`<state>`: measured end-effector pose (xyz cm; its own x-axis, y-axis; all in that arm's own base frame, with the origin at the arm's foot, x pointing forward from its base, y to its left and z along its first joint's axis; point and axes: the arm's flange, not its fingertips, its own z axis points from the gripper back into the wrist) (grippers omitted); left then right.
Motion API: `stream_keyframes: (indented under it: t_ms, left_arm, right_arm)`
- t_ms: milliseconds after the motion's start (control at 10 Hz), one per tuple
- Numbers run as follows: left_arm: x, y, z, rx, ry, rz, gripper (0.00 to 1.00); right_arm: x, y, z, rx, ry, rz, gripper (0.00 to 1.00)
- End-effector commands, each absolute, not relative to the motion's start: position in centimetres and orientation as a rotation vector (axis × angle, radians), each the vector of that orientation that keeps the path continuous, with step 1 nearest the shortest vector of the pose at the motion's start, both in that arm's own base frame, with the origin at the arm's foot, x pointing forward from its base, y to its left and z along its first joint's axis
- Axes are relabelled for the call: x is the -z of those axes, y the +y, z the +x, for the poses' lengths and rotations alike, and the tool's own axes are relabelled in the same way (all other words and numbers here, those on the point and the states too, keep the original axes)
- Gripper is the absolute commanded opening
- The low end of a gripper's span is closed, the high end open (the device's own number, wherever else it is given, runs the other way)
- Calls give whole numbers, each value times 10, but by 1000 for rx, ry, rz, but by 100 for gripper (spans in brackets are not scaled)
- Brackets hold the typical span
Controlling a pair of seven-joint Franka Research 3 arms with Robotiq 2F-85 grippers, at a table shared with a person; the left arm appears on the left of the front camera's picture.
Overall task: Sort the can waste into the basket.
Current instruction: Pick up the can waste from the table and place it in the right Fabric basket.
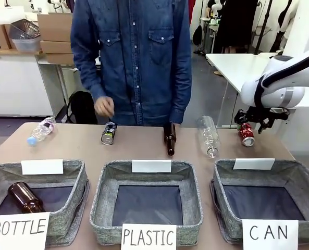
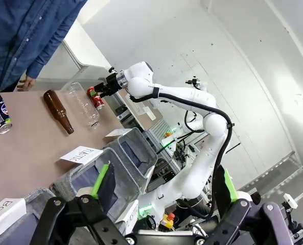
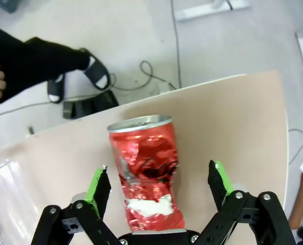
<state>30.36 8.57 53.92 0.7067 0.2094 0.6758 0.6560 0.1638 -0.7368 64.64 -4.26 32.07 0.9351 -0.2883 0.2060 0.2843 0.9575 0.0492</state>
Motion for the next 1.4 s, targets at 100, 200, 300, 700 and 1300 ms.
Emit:
stream_keyframes:
  t_ms: [100, 200, 300, 700, 1300]
  left_arm:
    - [-542, 85, 305, 389, -805, -1416, 100]
    - [-542, 85, 305, 389, -805, -1416, 100]
    - [-542, 85, 305, 389, -805, -1416, 100]
    - [-542, 85, 305, 389, -805, -1416, 100]
    - [-542, 85, 305, 389, -805, -1416, 100]
  right_arm:
    - [-324, -33, 645, 279, -197, -11, 100]
    - [-320, -29, 645, 269, -189, -16, 100]
    - [-318, -27, 645, 263, -184, -14, 100]
    - [-319, -25, 646, 249, -174, -28, 100]
    - [-318, -23, 647, 241, -138, -34, 0]
